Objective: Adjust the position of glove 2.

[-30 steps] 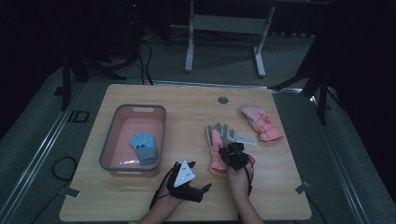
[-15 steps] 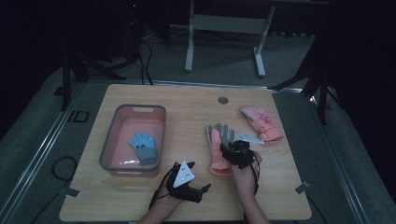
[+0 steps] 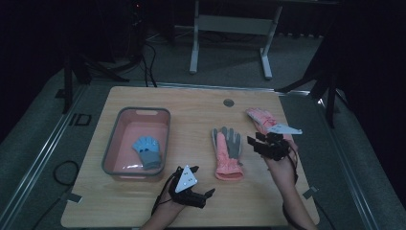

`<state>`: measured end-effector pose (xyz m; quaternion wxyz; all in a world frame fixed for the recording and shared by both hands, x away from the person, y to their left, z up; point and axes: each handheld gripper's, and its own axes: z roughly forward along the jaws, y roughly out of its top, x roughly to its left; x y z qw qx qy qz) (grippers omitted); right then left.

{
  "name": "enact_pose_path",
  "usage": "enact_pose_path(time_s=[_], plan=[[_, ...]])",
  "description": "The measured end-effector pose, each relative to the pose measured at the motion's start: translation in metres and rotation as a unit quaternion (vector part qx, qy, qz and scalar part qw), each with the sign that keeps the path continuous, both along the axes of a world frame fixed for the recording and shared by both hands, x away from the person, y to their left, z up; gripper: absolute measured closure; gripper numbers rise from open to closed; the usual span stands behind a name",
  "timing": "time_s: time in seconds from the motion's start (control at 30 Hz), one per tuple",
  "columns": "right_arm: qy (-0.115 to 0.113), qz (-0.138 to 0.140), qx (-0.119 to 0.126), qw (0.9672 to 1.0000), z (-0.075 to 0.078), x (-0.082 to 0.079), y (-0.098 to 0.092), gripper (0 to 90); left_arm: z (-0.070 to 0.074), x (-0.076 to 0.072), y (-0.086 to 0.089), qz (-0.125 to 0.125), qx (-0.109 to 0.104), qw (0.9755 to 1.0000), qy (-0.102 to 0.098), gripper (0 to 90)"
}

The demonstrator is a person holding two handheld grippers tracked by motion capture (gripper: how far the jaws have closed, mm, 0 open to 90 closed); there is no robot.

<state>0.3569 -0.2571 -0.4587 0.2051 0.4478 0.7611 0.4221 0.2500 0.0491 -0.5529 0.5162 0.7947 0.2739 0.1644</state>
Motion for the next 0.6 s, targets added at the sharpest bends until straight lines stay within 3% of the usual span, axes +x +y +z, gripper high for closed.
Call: enact_pose_path(time_s=[0.17,0.27,0.43,0.5,0.6], plan=[[-0.013,0.001,-0.001,0.9999,0.009,0.023,-0.037,58.0,-0.002,-0.001,-0.002,-0.004,0.005,1.0000,0.003,6.1],[-0.025,-0.004,-0.014,0.9996,0.012,0.039,-0.057,58.3,-0.003,-0.001,-0.002,-0.007,0.006,0.9999,0.005,6.1],[-0.016,-0.028,-0.011,0.9994,0.005,0.069,-0.084,58.4,-0.002,-0.001,-0.002,-0.007,0.003,1.0000,0.003,6.1],[-0.011,-0.029,-0.001,0.9995,0.000,0.082,-0.093,55.9,-0.002,-0.001,-0.001,-0.006,0.002,1.0000,0.004,6.1],[0.001,-0.030,-0.008,0.9995,-0.008,0.097,-0.100,56.3,-0.003,0.000,0.000,-0.007,0.000,1.0000,0.005,6.1]])
